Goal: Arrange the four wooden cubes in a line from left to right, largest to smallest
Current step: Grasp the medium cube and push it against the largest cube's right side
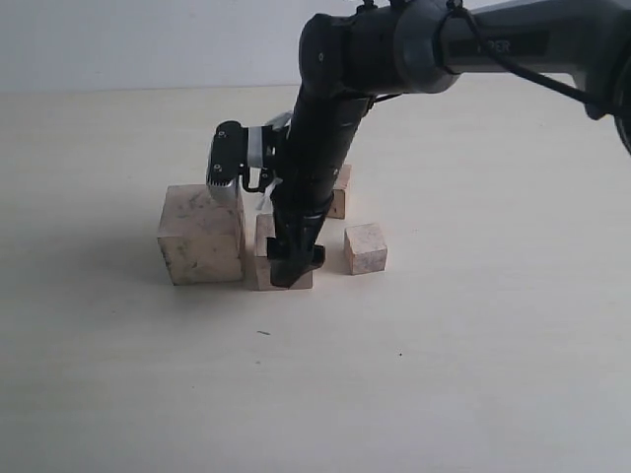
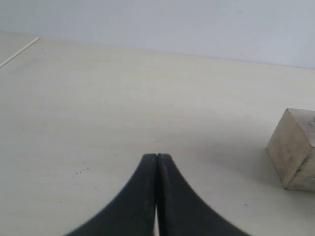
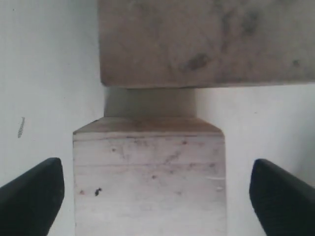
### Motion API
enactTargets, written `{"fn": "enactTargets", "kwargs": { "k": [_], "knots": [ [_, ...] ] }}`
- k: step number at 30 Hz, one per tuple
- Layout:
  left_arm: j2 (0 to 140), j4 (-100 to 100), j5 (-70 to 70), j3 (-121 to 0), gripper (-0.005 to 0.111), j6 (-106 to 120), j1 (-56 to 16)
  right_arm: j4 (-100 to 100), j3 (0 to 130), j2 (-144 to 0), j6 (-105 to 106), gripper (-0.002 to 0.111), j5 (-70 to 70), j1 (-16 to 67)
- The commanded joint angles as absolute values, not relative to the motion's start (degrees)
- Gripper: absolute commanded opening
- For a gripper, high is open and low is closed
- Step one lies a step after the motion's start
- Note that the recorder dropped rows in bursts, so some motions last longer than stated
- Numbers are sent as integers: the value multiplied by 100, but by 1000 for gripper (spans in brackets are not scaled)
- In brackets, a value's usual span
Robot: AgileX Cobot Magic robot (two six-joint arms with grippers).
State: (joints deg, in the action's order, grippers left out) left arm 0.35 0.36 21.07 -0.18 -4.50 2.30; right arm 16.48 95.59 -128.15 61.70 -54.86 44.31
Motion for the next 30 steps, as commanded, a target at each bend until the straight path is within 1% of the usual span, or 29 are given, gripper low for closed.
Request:
{"fn": "enactTargets", "kwargs": {
  "k": [1, 6, 9, 11, 12, 16, 24, 30],
  "knots": [
    [0, 0, 2029, 0, 0, -476, 219, 1684, 9535, -12946, 6140, 74, -5429, 4418],
    [0, 0, 2029, 0, 0, -476, 219, 1684, 9535, -12944, 6140, 29, -5242, 4418],
    [0, 0, 2029, 0, 0, -476, 219, 1684, 9535, -12944, 6140, 10, -5023, 4418],
    [0, 0, 2029, 0, 0, -476, 219, 1684, 9535, -12948, 6140, 2, -4891, 4418],
    [0, 0, 2029, 0, 0, -476, 219, 1684, 9535, -12948, 6140, 0, -4817, 4418],
    [0, 0, 2029, 0, 0, -476, 219, 1684, 9535, -12970, 6150, 0, -4620, 4418],
    [0, 0, 2029, 0, 0, -476, 219, 1846, 9535, -13004, 6808, 0, -4858, 4418],
    [0, 0, 2029, 0, 0, -476, 219, 1946, 9535, -13004, 6938, 0, -4781, 4418]
  ]
}}
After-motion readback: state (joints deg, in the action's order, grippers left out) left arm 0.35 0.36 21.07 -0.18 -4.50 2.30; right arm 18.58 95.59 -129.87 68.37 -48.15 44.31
